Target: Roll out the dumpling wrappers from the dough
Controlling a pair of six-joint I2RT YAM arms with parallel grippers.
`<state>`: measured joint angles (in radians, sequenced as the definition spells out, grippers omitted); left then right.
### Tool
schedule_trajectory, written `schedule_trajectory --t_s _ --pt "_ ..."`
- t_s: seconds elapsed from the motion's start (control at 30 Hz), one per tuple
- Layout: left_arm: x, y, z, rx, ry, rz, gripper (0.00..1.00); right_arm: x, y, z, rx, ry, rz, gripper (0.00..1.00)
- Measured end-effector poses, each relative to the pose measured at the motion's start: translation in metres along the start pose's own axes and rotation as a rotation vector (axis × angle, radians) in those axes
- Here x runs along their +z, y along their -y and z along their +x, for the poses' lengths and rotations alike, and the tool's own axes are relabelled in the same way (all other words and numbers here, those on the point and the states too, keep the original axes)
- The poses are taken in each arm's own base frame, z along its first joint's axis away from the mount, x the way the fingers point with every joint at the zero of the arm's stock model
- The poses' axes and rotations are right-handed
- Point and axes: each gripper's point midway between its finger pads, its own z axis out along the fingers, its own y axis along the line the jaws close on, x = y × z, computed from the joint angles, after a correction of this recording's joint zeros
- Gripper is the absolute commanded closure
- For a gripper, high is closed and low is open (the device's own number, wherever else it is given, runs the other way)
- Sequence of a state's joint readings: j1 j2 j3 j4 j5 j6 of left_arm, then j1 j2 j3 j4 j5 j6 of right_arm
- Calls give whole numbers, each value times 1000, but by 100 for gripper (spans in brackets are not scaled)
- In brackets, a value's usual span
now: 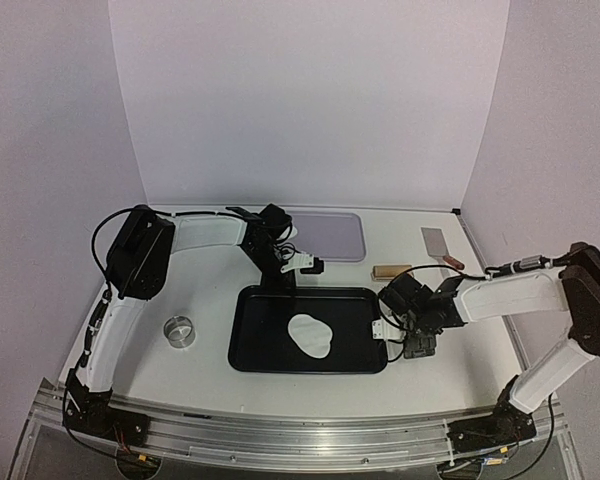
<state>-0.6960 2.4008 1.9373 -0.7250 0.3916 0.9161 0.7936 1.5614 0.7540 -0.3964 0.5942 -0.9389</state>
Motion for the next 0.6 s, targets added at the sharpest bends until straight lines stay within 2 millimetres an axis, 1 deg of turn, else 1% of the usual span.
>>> schedule_trajectory --t_s 0.1,0.17,0.23,0.3,0.37,0.5,0.6 --pt "0 0 0 0 0 0 100 -8 -3 0 16 6 -18 6" --pt "0 0 0 -1 0 0 100 -16 -1 0 47 19 -25 6" --pt "0 0 0 -2 0 0 100 -28 8 -3 99 46 -25 5" --pt "0 0 0 -5 0 1 98 -43 20 -8 167 84 -19 5" --pt "0 0 0 -7 -1 3 92 -58 36 -15 253 126 -11 4" --pt "0 -1 -1 -7 -7 4 72 -87 70 -29 443 207 9 4" --pt "-1 -2 0 17 -27 -9 63 -99 82 -35 562 238 -1 3"
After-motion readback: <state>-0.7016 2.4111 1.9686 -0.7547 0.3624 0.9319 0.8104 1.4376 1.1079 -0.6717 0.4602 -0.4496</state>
